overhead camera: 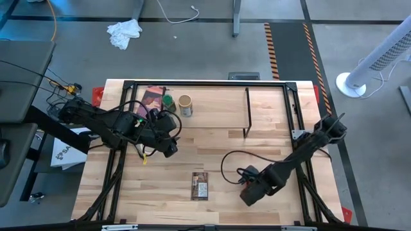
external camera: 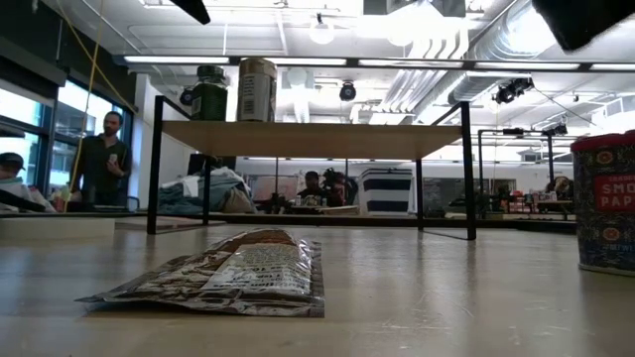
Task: Shelf spices
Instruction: Put the red seasoning can on the shelf
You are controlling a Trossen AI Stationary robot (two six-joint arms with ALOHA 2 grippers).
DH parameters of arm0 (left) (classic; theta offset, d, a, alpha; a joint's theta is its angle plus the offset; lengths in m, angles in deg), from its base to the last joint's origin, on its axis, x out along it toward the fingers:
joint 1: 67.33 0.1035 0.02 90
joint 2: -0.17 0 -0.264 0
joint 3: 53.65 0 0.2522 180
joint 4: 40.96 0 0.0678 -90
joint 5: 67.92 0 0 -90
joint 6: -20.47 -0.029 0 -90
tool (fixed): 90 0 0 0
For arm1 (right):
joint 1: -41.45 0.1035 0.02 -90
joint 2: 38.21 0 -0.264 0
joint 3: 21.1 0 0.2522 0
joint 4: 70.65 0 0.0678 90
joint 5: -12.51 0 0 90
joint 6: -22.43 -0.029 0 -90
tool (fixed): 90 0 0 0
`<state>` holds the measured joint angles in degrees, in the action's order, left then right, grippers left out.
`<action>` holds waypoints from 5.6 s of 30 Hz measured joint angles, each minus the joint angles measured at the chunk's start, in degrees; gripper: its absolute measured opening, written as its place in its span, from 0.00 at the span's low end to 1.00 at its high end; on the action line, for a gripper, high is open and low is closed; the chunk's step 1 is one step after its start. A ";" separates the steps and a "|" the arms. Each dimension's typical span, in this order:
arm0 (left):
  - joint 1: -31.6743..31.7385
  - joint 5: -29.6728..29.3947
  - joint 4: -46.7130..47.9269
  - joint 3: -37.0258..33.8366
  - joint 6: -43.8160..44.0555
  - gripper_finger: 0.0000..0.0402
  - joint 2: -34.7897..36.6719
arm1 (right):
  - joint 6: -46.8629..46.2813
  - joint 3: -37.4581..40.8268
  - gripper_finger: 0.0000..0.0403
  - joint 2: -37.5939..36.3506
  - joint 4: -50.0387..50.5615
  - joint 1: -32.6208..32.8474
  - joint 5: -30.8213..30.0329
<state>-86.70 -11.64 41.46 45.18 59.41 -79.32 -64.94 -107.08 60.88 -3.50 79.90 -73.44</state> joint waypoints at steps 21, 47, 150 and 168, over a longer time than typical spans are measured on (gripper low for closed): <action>0.31 0.20 0.05 0.01 -1.07 0.77 -0.01 | -1.27 -0.07 0.00 -8.17 3.78 3.91 -6.58; 2.12 1.74 0.07 0.01 -0.51 0.77 -0.01 | -7.69 -0.07 0.91 -7.97 7.65 -0.87 -7.56; 2.11 -1.46 -10.14 19.72 -25.46 0.77 21.39 | 29.64 -32.12 0.63 0.31 25.98 -54.57 -15.02; 2.12 -6.11 -6.18 19.72 -20.89 0.77 21.27 | 44.37 -46.44 0.49 -0.92 36.24 -55.20 -25.43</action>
<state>-84.58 -17.75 35.28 64.90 38.52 -58.05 -20.57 -153.53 59.96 32.74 24.70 -98.87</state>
